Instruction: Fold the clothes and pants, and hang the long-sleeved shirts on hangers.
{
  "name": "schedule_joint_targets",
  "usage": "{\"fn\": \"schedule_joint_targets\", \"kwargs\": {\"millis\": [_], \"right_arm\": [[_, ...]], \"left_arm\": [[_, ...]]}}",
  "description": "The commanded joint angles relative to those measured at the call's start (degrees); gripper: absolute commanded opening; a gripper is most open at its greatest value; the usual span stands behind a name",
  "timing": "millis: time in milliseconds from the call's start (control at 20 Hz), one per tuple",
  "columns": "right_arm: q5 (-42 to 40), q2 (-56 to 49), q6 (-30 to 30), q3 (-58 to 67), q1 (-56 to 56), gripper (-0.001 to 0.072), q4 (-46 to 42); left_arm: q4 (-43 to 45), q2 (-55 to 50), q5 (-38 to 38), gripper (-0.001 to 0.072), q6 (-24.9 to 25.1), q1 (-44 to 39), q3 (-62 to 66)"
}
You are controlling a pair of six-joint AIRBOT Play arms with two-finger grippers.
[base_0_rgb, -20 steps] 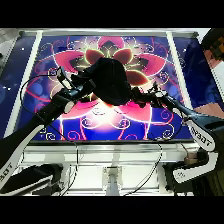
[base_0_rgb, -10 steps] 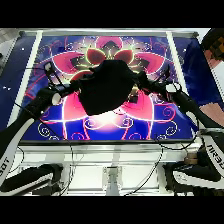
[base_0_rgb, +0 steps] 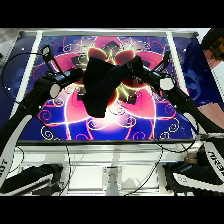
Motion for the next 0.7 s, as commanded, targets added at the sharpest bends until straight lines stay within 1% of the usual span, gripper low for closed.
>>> {"fn": "schedule_joint_targets", "kwargs": {"millis": [0,50,100,150,200,250,300,400,450,500,600,650], "right_arm": [[-9.40,-0.96,2.43,5.09,2.73,0.0030,-1.16],[-10.62,-1.53,1.27,6.40,3.19,0.0030,-3.28],[-10.43,-1.97,-0.83,7.08,3.45,0.0030,-4.83],[-9.33,-2.23,-1.79,7.10,3.45,0.0030,-5.14],[-7.21,-2.71,-2.49,7.10,3.41,0.0030,-5.25],[-5.99,-3.28,-2.89,6.97,3.41,0.0030,-5.35],[-4.94,-3.96,-3.34,6.95,3.41,0.0030,-5.40],[-3.80,-5.25,-3.43,6.93,3.23,0.0030,-6.64],[-2.84,-5.68,-3.43,6.93,2.89,0.0030,-8.55],[-1.29,-5.88,-3.41,6.93,2.27,0.0030,-10.25],[3.30,-6.03,-3.32,6.84,0.35,0.0029,-11.63],[5.64,-6.03,-1.79,6.47,-0.90,0.0028,-11.63]], "left_arm": [[-4.46,1.66,1.68,0.0011,0.04,-3.34,0.42],[-4.90,2.14,0.96,0.0061,0.17,-4.94,0.42],[-4.87,2.64,0.72,0.0190,2.60,-6.78,0.42],[-4.90,2.95,0.63,0.0326,6.19,-8.52,0.42],[-4.96,3.02,0.33,0.0474,6.86,-10.10,0.42],[-6.10,2.95,-0.09,0.0493,6.88,-11.85,0.42],[-5.70,2.91,-0.74,0.0492,7.32,-13.73,0.42],[-3.10,2.91,-4.68,0.0491,13.18,-17.07,0.42],[-1.25,2.91,-7.85,0.0491,15.28,-18.29,0.42],[0.72,2.91,-11.13,0.0491,15.34,-18.91,0.42],[1.27,2.91,-16.35,0.0490,15.45,-18.93,0.42],[1.51,2.91,-18.29,0.0487,15.45,-18.73,0.42]]}}
